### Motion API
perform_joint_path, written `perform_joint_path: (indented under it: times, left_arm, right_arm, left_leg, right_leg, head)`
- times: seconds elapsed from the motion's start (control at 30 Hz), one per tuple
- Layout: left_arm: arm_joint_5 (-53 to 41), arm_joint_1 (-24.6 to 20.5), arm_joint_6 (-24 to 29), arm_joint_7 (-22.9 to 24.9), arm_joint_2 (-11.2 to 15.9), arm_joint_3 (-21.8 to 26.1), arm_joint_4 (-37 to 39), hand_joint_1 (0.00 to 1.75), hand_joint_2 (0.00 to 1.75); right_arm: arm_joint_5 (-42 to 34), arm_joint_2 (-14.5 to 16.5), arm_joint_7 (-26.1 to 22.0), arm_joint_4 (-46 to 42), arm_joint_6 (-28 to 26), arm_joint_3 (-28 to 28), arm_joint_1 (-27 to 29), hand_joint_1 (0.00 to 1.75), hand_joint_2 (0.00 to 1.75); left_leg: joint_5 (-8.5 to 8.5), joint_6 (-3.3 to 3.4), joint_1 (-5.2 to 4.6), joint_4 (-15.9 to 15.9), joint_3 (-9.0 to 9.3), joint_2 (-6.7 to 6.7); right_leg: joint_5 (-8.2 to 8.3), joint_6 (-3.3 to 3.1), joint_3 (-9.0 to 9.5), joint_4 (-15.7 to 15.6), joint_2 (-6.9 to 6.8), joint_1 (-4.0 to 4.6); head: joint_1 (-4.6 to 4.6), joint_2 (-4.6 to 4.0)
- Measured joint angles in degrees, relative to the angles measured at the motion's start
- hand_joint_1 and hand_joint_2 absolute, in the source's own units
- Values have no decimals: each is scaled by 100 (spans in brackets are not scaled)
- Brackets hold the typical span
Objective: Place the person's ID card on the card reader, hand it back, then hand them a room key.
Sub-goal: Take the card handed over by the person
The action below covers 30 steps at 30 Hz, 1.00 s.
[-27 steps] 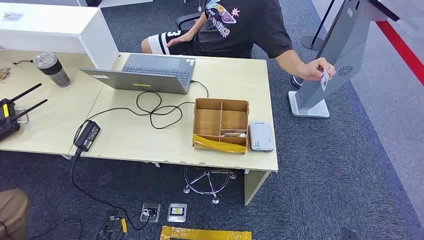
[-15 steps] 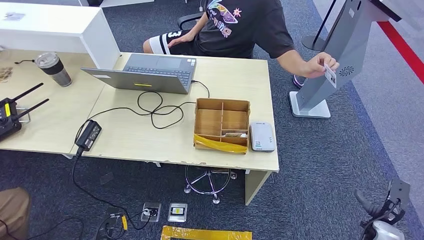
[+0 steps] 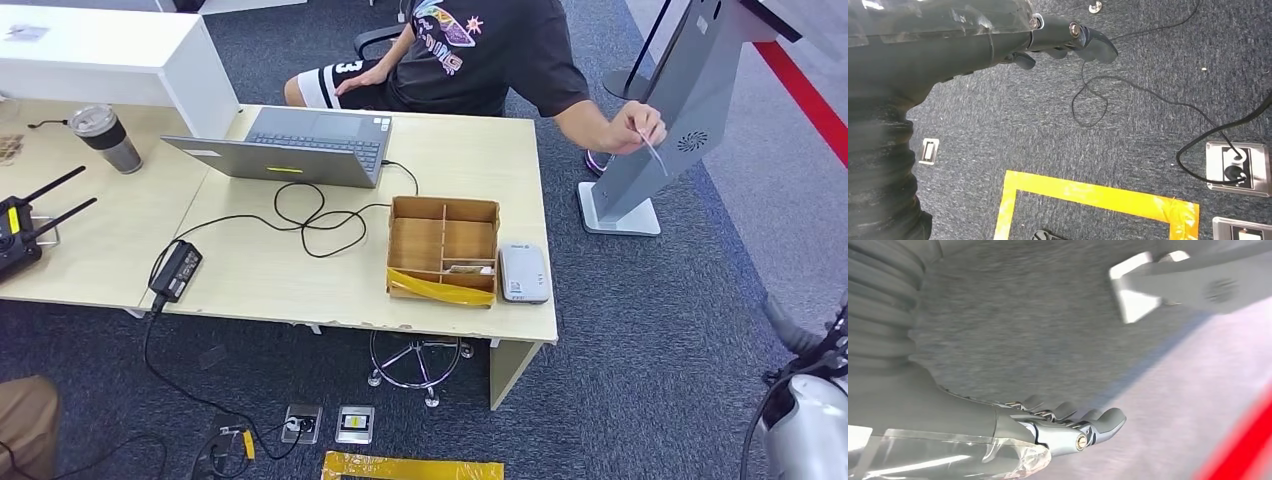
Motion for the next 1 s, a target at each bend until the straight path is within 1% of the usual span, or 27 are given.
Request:
perform_joint_path:
  times: [0.1,0.17,0.27,0.43,0.5,0.6,0.7,0.77,0.87,0.93,1.0]
  left_arm:
    - [-6,-29,5,0,-2,0,0,0,175]
    - [-14,-46,5,1,-2,0,0,0,175]
    - [-34,-71,2,4,-3,-1,0,0,175]
    - [-76,-122,-38,25,-4,-2,0,0,175]
    - [-83,-144,-49,37,-6,-2,0,0,175]
    - [-86,-157,-51,45,-7,-3,0,0,175]
    - [-89,-163,-56,46,-8,-8,0,0,175]
    - [-93,-171,-63,46,-8,-20,-1,0,175]
    - [-99,-202,-73,46,-11,-38,-3,0,175]
    - [-110,-238,-87,46,-17,-41,-5,0,175]
    - [-121,-264,-103,46,-25,-45,-7,0,175]
  right_arm:
    - [371,-10,544,-895,-57,276,-109,0,175]
    - [810,7,939,-1638,-46,510,-107,0,175]
    - [1567,63,1253,-2770,65,864,-83,0,175]
    - [2562,241,1184,-4392,459,1475,-57,0,175]
    - [2756,318,1188,-4896,550,1692,-56,0,175]
    - [2819,391,1207,-5468,584,1906,-50,0,175]
    - [2873,438,1115,-5899,695,2095,-42,0,175]
    - [3038,503,969,-6123,901,2253,-56,0,175]
    - [3524,707,801,-6274,1216,2594,-174,0,175]
    - [3862,882,759,-6284,1273,2845,-270,0,175]
    - [4038,1027,732,-6282,1261,3033,-331,0,175]
  left_leg:
    - [3,0,1,0,-1,-5]
    - [4,-1,1,0,-2,-10]
    - [5,-2,3,0,-2,-10]
    - [6,-4,5,-1,-3,-10]
    - [7,-5,5,-1,-2,-14]
    - [7,-5,4,-1,-3,-19]
    - [7,-5,2,-1,-3,-18]
    - [7,-5,2,-1,-5,-17]
    - [7,-6,5,-2,-6,-17]
    - [9,-9,10,-2,-5,-18]
    - [12,-12,14,-2,-5,-21]
  right_leg:
    - [0,0,2,1,-4,1]
    - [0,0,0,2,-8,1]
    - [0,-1,-1,4,-9,3]
    - [-1,-2,-3,5,-8,6]
    - [-2,-3,-3,5,-12,6]
    - [-2,-3,-3,4,-18,5]
    - [-2,-3,-2,3,-13,2]
    - [-2,-2,-2,4,-13,2]
    - [-2,-3,-4,4,-13,6]
    - [-2,-3,-4,4,-15,11]
    - [-2,-3,-4,5,-18,15]
  head:
    - [1,0]
    - [1,0]
    - [1,0]
    - [1,0]
    - [1,0]
    - [2,0]
    - [2,0]
    - [2,0]
    - [1,0]
    - [1,0]
    - [1,0]
